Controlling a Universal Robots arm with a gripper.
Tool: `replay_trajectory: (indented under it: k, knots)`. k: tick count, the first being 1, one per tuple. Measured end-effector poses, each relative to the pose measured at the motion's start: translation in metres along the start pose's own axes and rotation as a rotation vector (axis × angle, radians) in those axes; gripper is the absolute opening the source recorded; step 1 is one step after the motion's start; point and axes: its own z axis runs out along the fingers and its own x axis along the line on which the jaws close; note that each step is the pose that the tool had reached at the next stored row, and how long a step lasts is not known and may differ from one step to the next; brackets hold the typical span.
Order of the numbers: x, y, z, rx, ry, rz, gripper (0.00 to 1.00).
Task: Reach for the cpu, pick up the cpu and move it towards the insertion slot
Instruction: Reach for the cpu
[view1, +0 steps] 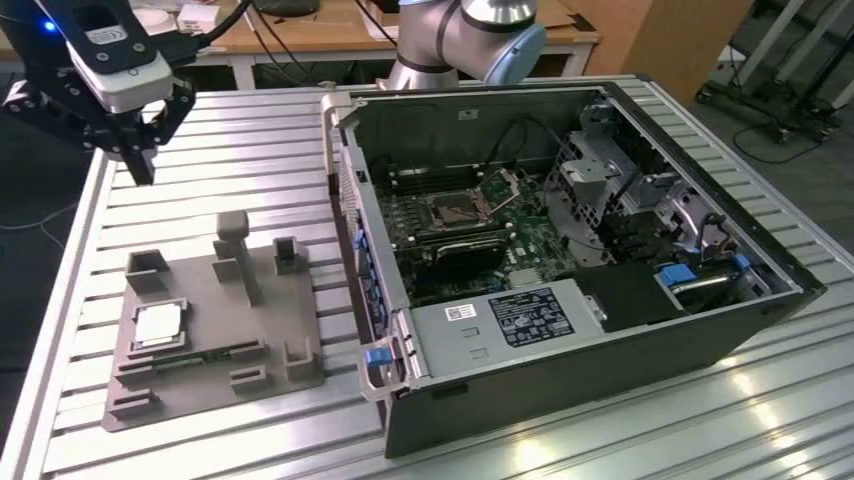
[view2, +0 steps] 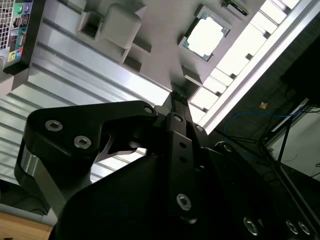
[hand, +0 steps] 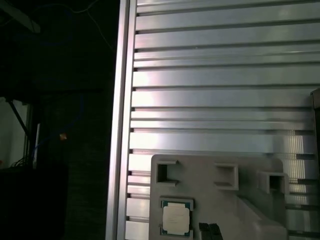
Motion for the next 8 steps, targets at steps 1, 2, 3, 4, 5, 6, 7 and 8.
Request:
replay_trajectory:
  k: [1,2,3,4,5,6,7,8]
  knots:
    - [0.0007,0.0,0.0001,0.0,-0.0001,0.0,0.11]
    - [0.0013,0.0,0.0001,0.0,-0.0002,0.0,0.11]
    - [0.002,0.0,0.0001,0.0,-0.0003,0.0,0.11]
    - [0.0024,0.0,0.0001,0.0,-0.0002,0.0,0.11]
    - [0.0031,0.0,0.0002,0.0001,-0.0002,0.0,0.11]
    - [0.0033,0.0,0.0002,0.0,-0.0003,0.0,0.11]
    - [0.0035,0.0,0.0002,0.0001,-0.0003,0.0,0.11]
    - [0.0037,0.0,0.0002,0.0001,-0.0003,0.0,0.11]
